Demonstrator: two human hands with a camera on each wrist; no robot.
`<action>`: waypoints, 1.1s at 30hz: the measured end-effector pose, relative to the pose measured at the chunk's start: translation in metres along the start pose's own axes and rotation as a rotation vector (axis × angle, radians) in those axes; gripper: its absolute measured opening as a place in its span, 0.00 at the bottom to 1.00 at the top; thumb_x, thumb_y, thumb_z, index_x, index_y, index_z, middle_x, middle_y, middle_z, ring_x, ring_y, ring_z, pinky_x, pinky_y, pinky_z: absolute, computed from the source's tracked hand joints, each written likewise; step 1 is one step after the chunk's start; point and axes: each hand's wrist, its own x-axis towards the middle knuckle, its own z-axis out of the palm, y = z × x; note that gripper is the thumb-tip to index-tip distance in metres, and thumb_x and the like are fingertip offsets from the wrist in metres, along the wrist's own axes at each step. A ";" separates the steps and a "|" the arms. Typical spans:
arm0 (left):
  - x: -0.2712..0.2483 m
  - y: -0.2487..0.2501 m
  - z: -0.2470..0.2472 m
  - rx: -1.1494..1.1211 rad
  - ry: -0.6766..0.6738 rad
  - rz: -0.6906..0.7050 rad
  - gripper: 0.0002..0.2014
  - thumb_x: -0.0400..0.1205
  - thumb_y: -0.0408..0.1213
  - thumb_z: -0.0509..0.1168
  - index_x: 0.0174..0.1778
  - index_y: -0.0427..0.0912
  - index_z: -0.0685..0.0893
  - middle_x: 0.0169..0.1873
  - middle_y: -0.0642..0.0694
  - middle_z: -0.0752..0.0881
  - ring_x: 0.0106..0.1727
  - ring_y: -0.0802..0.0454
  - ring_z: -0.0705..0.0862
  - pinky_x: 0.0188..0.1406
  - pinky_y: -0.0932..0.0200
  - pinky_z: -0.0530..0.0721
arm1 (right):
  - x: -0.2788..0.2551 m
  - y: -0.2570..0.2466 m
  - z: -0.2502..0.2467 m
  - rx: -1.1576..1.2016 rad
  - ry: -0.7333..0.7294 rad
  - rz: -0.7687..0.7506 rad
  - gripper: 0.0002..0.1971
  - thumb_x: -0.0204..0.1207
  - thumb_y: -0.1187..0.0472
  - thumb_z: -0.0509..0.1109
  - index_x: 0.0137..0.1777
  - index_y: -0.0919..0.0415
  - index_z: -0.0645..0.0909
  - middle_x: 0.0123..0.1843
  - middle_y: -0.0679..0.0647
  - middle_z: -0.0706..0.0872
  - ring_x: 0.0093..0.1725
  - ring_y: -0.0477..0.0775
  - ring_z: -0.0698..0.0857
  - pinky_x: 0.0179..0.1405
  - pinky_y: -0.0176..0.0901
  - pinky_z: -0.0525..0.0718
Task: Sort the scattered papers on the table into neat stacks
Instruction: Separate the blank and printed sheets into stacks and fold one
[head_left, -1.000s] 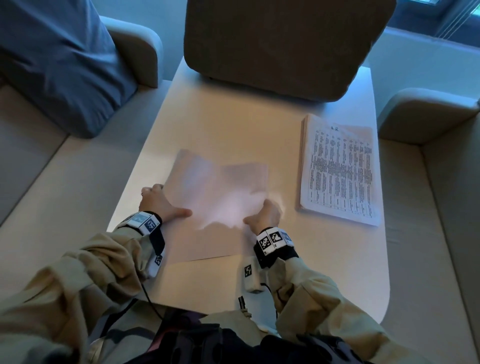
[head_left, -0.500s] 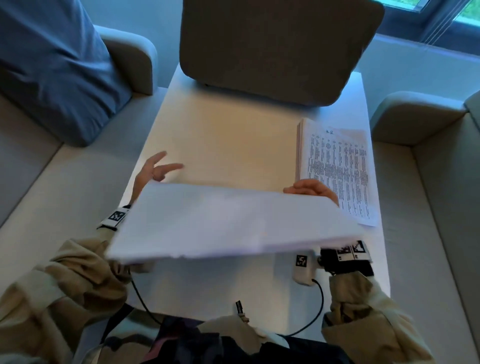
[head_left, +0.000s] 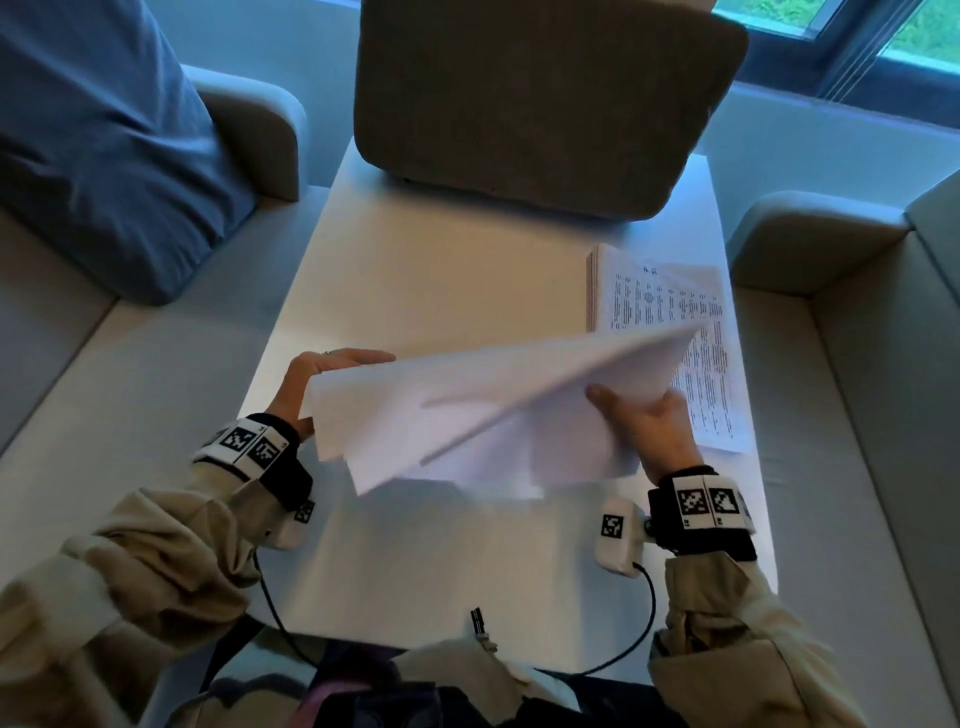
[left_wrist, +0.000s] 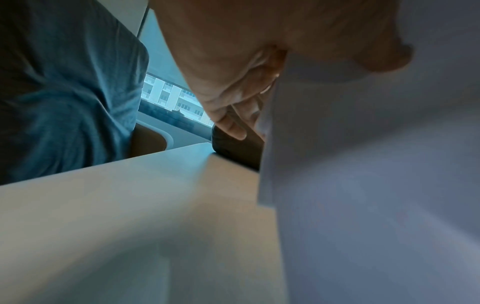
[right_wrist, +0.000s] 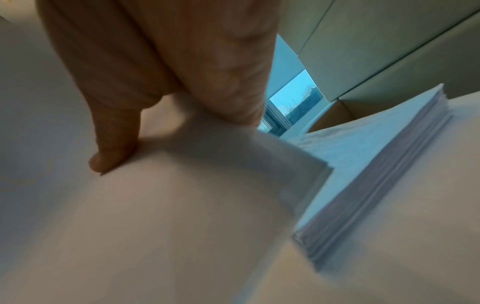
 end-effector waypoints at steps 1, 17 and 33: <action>-0.002 -0.002 0.001 0.084 0.054 0.059 0.17 0.75 0.24 0.70 0.43 0.54 0.92 0.45 0.57 0.91 0.43 0.69 0.87 0.45 0.69 0.83 | -0.002 0.002 0.002 0.029 -0.025 -0.002 0.09 0.67 0.70 0.79 0.45 0.61 0.84 0.41 0.53 0.90 0.38 0.47 0.89 0.43 0.39 0.88; -0.007 0.025 0.006 0.020 0.283 0.291 0.16 0.52 0.45 0.86 0.31 0.62 0.90 0.31 0.67 0.88 0.35 0.71 0.85 0.36 0.75 0.82 | -0.002 -0.007 0.007 0.120 -0.048 -0.136 0.18 0.45 0.57 0.88 0.37 0.52 0.89 0.37 0.45 0.89 0.41 0.47 0.85 0.37 0.39 0.85; -0.021 0.095 0.042 0.312 0.059 0.780 0.06 0.64 0.34 0.82 0.31 0.40 0.91 0.30 0.48 0.91 0.29 0.55 0.87 0.32 0.65 0.83 | -0.017 -0.044 0.045 -0.766 -0.234 -0.771 0.28 0.67 0.37 0.72 0.66 0.46 0.81 0.59 0.44 0.87 0.60 0.47 0.83 0.63 0.58 0.78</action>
